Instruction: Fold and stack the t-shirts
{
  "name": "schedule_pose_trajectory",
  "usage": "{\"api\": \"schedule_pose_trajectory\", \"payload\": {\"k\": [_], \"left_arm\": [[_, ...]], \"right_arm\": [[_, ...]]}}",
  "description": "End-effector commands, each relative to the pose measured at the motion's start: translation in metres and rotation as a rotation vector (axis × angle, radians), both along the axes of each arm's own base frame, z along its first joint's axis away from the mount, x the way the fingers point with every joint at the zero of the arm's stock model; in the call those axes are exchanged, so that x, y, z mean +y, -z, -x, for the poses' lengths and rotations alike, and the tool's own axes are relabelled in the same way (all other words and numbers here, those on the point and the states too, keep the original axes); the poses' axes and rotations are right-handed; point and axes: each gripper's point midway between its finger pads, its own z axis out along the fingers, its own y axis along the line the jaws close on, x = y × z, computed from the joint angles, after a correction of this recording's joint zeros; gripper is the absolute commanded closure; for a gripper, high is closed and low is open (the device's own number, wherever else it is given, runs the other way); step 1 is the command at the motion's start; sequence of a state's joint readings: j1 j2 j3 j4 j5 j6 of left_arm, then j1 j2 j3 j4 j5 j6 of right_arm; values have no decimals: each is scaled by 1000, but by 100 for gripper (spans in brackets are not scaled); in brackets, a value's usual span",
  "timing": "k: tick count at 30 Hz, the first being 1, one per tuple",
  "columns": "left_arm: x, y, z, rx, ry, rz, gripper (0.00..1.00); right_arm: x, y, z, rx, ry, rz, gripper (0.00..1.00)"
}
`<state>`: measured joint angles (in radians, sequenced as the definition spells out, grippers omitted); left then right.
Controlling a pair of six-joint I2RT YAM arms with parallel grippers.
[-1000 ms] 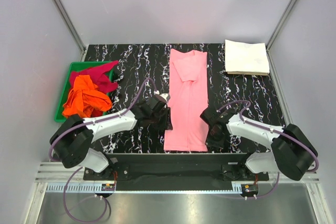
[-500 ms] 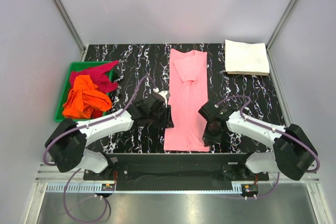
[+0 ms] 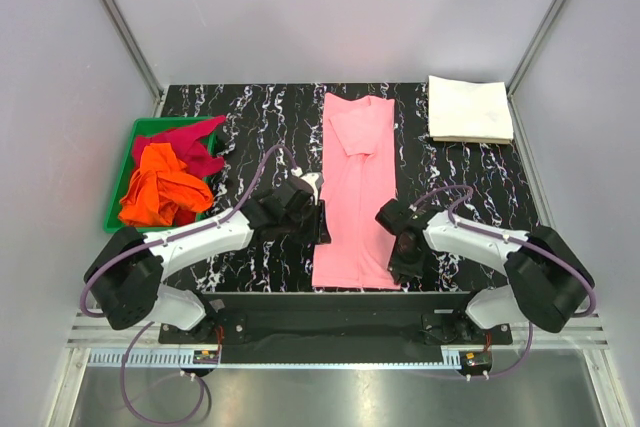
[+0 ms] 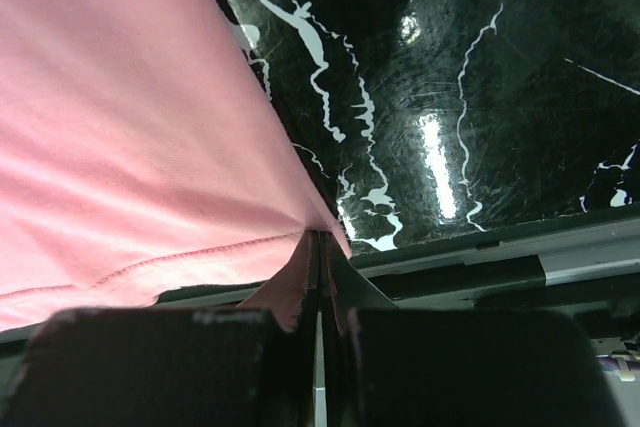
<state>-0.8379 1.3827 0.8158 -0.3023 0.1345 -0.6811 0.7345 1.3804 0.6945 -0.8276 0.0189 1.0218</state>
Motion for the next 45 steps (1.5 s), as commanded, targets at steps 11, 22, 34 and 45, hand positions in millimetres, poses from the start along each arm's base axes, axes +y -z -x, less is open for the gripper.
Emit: {"api": "schedule_pose_trajectory", "payload": {"k": [11, 22, 34, 45], "left_arm": [[-10, -32, -8, -61, 15, 72, 64], [-2, -40, -6, -80, -10, 94, 61], [5, -38, 4, -77, 16, 88, 52], [25, -14, 25, -12, -10, 65, 48]], "right_arm": [[1, 1, -7, 1, -22, 82, 100], [-4, 4, -2, 36, -44, 141, 100], [6, -49, -11, -35, -100, 65, 75], [7, -30, 5, -2, -91, -5, 68]]}}
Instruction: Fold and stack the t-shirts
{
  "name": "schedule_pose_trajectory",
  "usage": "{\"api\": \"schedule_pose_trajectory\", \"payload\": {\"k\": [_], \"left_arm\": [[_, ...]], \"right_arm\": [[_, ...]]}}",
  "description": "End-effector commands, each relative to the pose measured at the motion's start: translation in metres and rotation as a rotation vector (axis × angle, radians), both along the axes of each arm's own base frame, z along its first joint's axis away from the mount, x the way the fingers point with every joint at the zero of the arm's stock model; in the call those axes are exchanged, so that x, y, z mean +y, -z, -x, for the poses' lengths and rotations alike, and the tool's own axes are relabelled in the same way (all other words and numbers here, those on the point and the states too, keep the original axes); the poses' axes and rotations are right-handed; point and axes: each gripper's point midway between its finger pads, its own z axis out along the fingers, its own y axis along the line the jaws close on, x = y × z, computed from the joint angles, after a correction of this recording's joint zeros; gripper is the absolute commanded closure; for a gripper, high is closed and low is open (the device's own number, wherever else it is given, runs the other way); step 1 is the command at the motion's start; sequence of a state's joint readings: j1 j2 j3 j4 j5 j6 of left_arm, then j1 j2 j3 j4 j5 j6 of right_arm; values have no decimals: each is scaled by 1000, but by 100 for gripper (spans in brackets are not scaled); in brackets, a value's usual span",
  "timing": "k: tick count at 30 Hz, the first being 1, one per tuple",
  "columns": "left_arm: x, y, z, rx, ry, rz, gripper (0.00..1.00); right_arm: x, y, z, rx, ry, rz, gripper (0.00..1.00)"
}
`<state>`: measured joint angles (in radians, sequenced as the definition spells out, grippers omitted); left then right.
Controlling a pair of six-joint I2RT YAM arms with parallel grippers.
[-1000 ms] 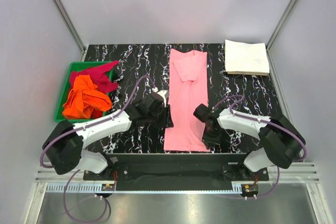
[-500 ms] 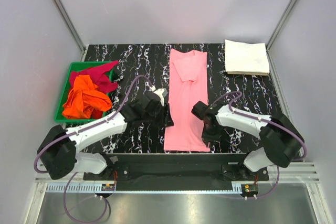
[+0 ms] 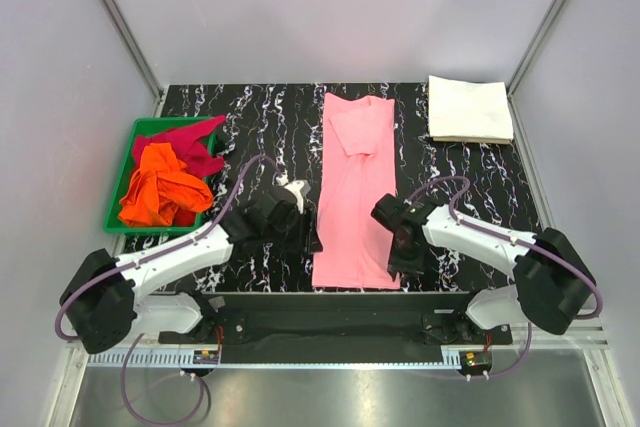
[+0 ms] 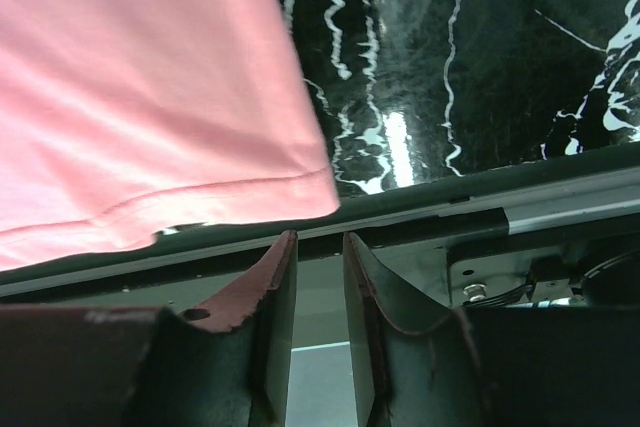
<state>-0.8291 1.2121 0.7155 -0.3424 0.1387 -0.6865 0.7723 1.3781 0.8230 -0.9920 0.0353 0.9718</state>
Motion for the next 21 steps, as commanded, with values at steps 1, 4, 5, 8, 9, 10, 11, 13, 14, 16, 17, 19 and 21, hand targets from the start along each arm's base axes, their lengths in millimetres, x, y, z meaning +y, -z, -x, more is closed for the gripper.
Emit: {"api": "schedule_pose_trajectory", "payload": {"k": [1, 4, 5, 8, 9, 10, 11, 13, 14, 16, 17, 19, 21], "left_arm": [[4, 2, 10, 20, 4, 29, 48], [10, 17, 18, 63, -13, 7, 48], [11, 20, 19, 72, -17, 8, 48], [9, 28, 25, 101, -15, 30, 48], [6, 27, 25, 101, -18, 49, 48], [6, 29, 28, 112, -12, 52, 49], [5, 30, 29, 115, -12, 53, 49], [4, 34, 31, 131, -13, 54, 50], [4, 36, 34, 139, -8, 53, 50], [2, 42, 37, 159, -10, 55, 51], [2, 46, 39, 174, -15, 55, 52], [-1, 48, 42, 184, -9, 69, 53], [-2, 51, 44, 193, -13, 72, 56]], "right_arm": [[2, 3, 4, -9, -3, -39, 68], [2, 8, 4, -3, -7, -33, 67], [4, 9, 3, -7, -15, -40, 68], [9, 14, 0, -1, -24, -47, 68], [8, 17, -1, 6, -23, -36, 68], [8, 18, -1, 9, -21, -29, 68], [7, 20, 0, 12, -18, -22, 68], [3, 24, 3, 22, -11, -10, 68], [4, 24, 2, 16, -8, -15, 68], [4, 25, 3, 15, -7, -19, 68], [2, 27, 4, 23, -4, -12, 68], [3, 27, 3, 19, -8, -11, 68], [3, 27, 3, 22, -10, -10, 68]]}}
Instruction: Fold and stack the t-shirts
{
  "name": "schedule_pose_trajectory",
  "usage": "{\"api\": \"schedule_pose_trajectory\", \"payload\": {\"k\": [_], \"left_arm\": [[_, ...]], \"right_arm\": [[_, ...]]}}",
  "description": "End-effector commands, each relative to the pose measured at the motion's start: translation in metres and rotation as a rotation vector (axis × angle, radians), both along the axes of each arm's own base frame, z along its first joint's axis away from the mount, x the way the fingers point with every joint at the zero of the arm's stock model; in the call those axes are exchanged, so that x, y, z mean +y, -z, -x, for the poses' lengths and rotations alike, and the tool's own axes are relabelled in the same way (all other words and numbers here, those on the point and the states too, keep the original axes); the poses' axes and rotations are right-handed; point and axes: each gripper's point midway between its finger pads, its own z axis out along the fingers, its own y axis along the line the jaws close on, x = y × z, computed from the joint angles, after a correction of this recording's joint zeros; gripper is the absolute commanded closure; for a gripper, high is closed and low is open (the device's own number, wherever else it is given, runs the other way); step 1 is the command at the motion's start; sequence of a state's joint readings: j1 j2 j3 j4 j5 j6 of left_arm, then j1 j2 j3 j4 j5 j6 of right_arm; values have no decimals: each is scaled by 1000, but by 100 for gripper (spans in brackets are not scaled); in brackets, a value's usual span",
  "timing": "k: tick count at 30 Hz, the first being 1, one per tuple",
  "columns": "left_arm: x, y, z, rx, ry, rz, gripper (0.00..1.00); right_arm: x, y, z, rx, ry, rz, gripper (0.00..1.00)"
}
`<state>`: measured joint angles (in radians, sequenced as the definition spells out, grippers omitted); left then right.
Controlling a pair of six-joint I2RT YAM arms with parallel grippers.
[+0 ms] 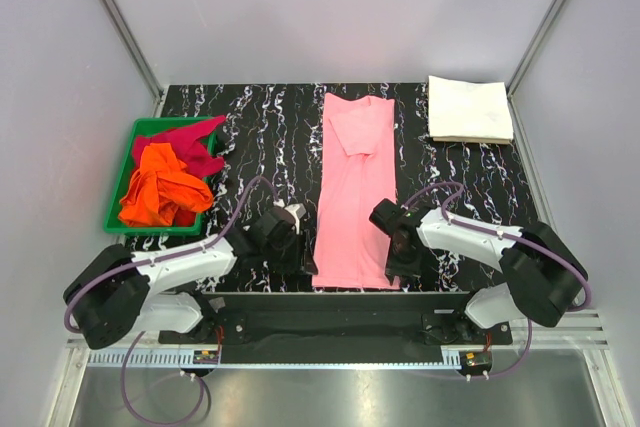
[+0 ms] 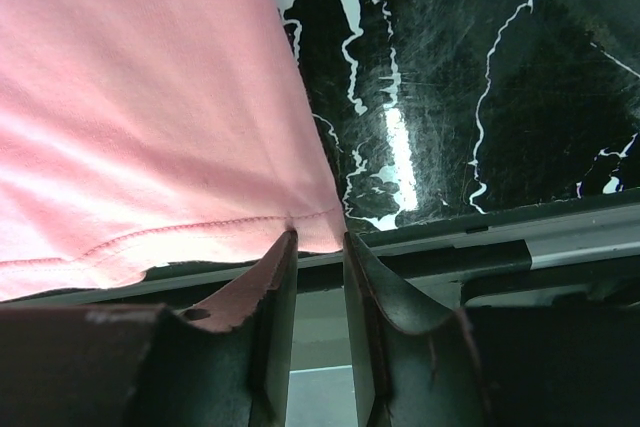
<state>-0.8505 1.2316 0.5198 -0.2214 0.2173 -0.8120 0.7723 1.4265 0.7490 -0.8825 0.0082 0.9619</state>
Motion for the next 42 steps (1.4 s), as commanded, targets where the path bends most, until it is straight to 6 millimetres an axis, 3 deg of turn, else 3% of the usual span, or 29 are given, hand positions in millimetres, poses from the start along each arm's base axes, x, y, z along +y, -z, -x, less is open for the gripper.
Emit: {"api": "schedule_pose_trajectory", "payload": {"k": [1, 14, 19, 28, 32, 33, 39, 42], "left_arm": [[-13, -3, 4, 15, 6, 66, 57], [-13, 10, 16, 45, 10, 52, 60], [-16, 13, 18, 54, 22, 48, 64], [-25, 11, 21, 60, 43, 64, 81], [-27, 8, 19, 59, 40, 69, 96], [-28, 8, 19, 58, 38, 70, 100], [-32, 2, 15, 51, 34, 78, 100], [-34, -3, 13, 37, 37, 93, 100]], "right_arm": [[1, 2, -2, -5, -1, 1, 68], [-2, -6, 2, -35, 16, -28, 67], [-3, 0, 3, -31, 15, -21, 67], [-4, 2, 4, -30, 24, -22, 70], [-4, 2, 1, -35, 24, -13, 75], [-4, 3, 1, -34, 16, -11, 80], [-4, 3, -2, -41, 4, -2, 100], [-3, 2, -3, -47, -2, -4, 100]]}}
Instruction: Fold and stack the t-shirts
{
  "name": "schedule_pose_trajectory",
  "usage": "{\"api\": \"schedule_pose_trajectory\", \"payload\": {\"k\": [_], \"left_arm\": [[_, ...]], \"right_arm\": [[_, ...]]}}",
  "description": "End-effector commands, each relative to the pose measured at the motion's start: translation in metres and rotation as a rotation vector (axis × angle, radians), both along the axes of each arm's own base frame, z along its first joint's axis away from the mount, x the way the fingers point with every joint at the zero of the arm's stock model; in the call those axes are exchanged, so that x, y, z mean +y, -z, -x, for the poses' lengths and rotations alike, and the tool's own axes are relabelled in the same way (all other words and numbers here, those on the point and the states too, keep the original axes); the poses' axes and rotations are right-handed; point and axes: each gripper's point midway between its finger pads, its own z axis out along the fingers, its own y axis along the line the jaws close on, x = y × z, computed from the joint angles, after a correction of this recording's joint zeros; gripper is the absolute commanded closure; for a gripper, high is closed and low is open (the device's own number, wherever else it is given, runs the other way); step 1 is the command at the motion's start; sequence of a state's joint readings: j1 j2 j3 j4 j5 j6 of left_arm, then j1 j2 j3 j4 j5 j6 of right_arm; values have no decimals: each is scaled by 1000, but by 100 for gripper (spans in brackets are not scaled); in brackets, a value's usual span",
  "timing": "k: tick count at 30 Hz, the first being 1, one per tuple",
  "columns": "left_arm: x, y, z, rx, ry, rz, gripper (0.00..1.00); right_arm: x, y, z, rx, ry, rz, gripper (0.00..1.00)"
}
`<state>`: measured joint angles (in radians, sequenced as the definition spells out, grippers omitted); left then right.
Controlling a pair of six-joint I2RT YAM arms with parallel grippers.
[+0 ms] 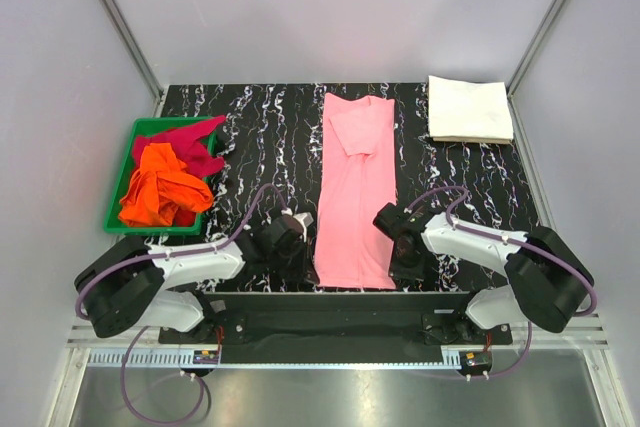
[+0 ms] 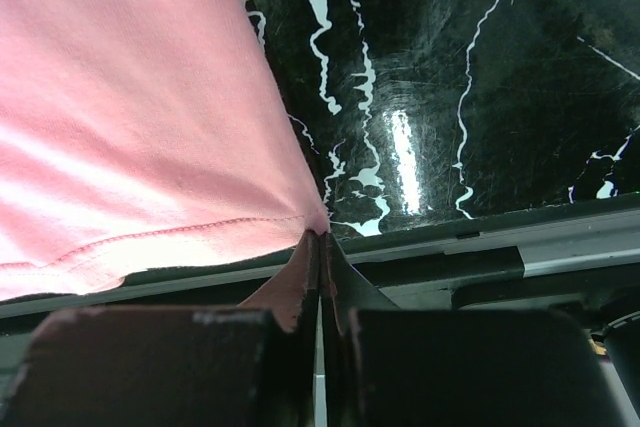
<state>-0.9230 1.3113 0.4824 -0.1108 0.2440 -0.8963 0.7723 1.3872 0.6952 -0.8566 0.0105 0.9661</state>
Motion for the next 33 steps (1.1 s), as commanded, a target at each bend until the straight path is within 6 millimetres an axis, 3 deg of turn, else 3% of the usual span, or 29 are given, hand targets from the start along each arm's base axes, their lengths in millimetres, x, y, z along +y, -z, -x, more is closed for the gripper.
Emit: {"api": "schedule_pose_trajectory", "payload": {"k": [1, 9, 17, 24, 25, 27, 28, 33], "left_arm": [[-20, -23, -10, -39, 9, 76, 100], [-32, -37, -28, -73, 19, 53, 100], [-32, -52, -72, -110, -20, 44, 100], [-24, -61, -143, -161, -76, 17, 100], [-29, -72, -155, -188, -70, 31, 100], [-26, -68, -174, -194, -95, 11, 100], [-30, -78, -187, -222, -97, 18, 100], [-30, -70, -228, -224, -99, -30, 100]], "right_arm": [[3, -4, -10, -41, -7, 4, 100], [12, -20, -30, -103, -44, -5, 100], [8, -32, -78, -179, -111, 104, 100], [0, -48, -137, -264, -149, 169, 100], [2, -49, -148, -267, -148, 170, 100], [-5, -52, -166, -279, -143, 180, 100], [-2, -54, -178, -287, -147, 177, 100], [-3, -62, -220, -327, -151, 193, 100]]}}
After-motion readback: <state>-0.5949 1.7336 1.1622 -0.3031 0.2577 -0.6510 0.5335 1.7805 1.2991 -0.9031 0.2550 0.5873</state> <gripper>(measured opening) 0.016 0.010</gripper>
